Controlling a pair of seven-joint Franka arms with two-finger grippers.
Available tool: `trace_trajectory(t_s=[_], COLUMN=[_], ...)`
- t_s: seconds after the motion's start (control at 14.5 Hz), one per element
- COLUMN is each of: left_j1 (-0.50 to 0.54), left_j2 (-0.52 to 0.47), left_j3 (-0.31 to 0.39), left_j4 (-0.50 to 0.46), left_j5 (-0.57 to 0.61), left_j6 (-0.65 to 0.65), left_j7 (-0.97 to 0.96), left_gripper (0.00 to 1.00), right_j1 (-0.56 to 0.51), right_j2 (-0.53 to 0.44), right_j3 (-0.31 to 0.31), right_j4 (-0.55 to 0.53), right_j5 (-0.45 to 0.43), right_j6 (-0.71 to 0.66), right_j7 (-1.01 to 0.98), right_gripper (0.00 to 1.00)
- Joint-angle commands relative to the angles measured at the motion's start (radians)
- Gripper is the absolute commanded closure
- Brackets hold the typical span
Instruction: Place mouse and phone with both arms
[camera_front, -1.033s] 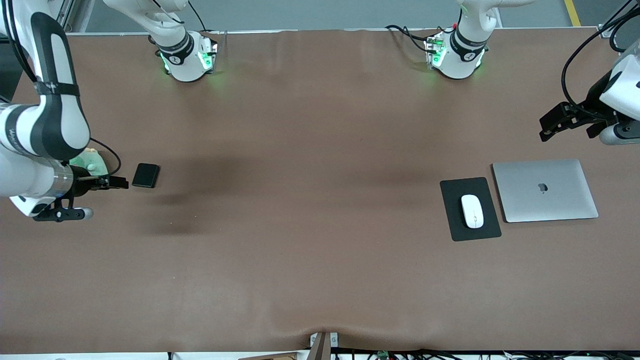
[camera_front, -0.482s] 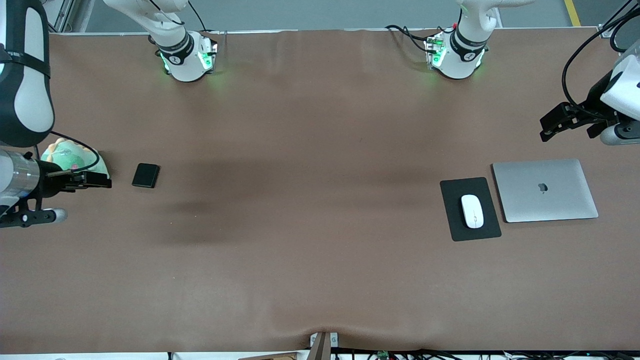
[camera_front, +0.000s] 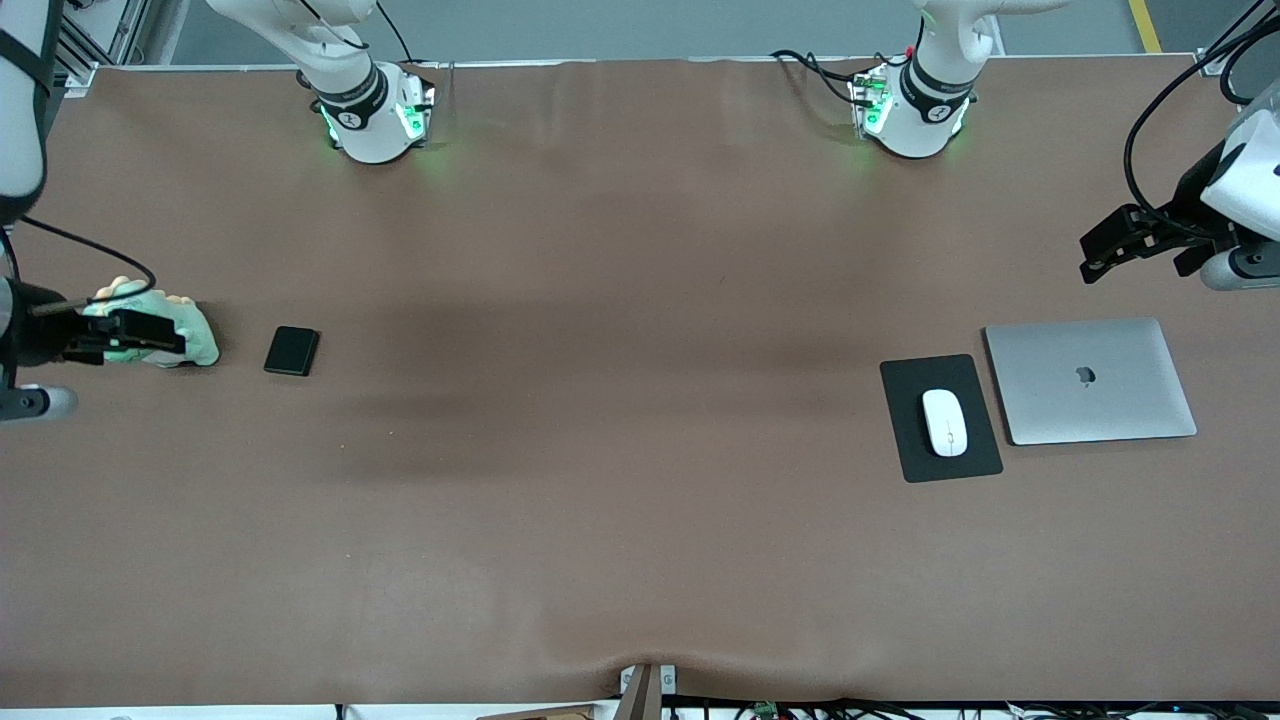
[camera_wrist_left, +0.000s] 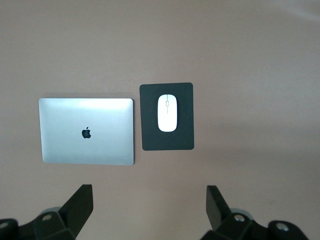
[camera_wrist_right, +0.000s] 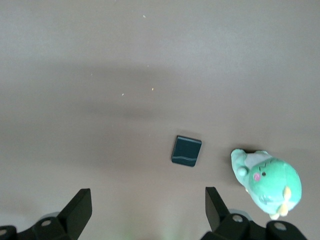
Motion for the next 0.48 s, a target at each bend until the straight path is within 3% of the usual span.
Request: trace_trajectory(t_s=[0.0, 0.41], left_j1=[0.006, 0.006], left_j2=[-0.001, -0.001], left_j3=[0.0, 0.0], left_j4=[0.013, 0.012], left_j5=[-0.018, -0.018], left_j6=[-0.018, -0.018], left_j7=[0.012, 0.009], left_gripper=[0.0, 0.0], right_j1=[0.002, 0.055], right_j2=[-0.048, -0.208], right_j3=[0.005, -0.032], right_j4=[0.005, -0.081], right_j5=[-0.021, -0.018], right_j6=[-0.049, -0.097], right_j7=[-0.005, 0.028], right_gripper=[0.0, 0.0])
